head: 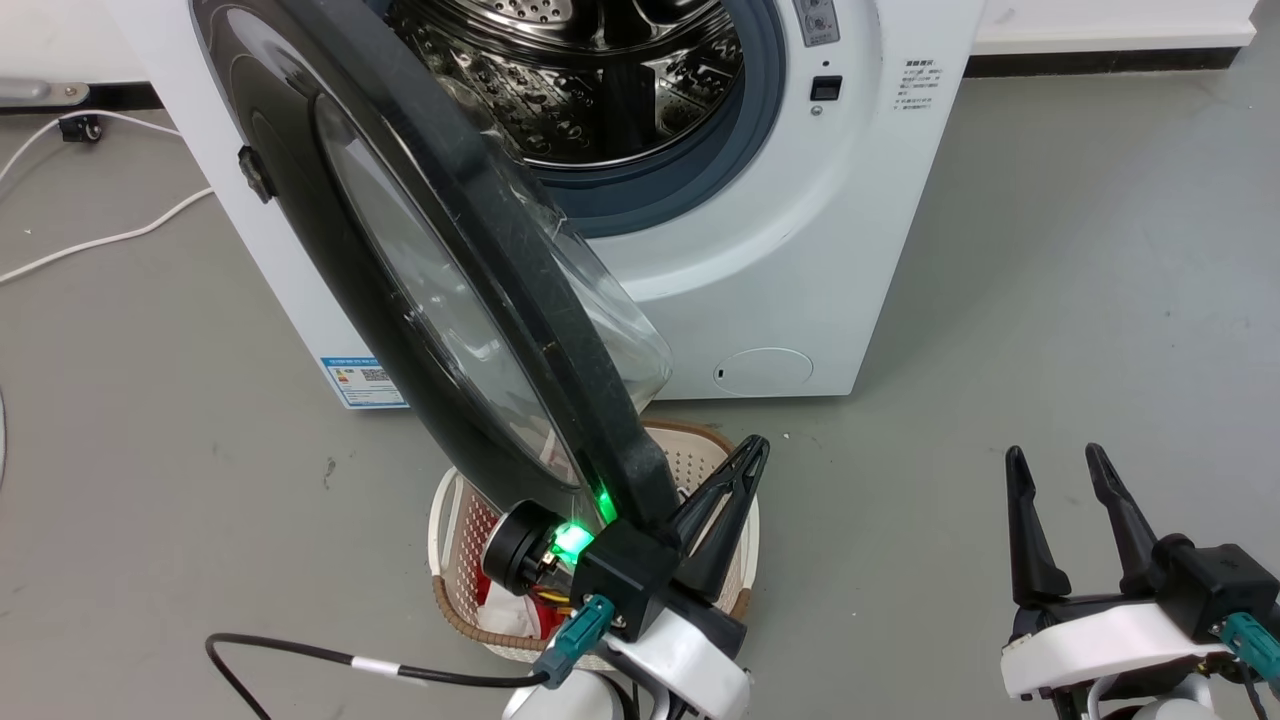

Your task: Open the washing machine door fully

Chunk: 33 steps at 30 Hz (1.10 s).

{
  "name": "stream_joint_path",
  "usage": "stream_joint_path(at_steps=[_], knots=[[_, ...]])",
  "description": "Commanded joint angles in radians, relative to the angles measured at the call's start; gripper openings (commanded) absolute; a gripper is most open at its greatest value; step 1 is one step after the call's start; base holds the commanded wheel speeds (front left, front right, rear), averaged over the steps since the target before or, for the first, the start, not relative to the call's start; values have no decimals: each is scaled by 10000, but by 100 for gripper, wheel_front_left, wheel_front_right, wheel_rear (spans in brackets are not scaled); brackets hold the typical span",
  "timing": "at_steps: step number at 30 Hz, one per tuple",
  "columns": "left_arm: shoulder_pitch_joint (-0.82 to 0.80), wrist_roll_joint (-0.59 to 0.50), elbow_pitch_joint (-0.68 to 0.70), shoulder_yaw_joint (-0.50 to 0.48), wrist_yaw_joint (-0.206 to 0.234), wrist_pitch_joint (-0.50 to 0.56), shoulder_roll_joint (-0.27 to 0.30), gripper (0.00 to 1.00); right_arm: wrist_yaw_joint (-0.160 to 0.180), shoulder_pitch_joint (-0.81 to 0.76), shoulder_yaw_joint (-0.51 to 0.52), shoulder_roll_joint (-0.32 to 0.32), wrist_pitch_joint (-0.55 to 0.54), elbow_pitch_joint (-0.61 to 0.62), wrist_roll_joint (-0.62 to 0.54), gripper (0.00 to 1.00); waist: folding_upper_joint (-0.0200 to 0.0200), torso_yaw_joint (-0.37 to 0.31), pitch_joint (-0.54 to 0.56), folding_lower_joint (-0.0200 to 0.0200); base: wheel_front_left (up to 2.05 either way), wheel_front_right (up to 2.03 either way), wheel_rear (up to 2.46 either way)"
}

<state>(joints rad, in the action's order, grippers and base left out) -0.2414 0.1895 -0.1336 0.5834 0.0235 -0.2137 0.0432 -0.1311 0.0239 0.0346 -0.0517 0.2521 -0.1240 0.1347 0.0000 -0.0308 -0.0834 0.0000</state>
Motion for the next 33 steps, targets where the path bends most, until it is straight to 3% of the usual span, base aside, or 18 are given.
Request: stream_joint_path(at_steps=[1,14,33], knots=[[-57,56,-154,-335,202,-15,317,0,7,83,-22,28,31,-27,64,100,0,24,13,0,0,0,0],[1216,24,1118,-431,663,145,1077,0,7,-45,22,28,-43,40,3,100,0,518,33,0,0,0,0],[2973,203,3308,-575,1573,479,1474,0,7,-195,210,25,-491,632,-391,100,0,3067,14,0,0,0,0]])
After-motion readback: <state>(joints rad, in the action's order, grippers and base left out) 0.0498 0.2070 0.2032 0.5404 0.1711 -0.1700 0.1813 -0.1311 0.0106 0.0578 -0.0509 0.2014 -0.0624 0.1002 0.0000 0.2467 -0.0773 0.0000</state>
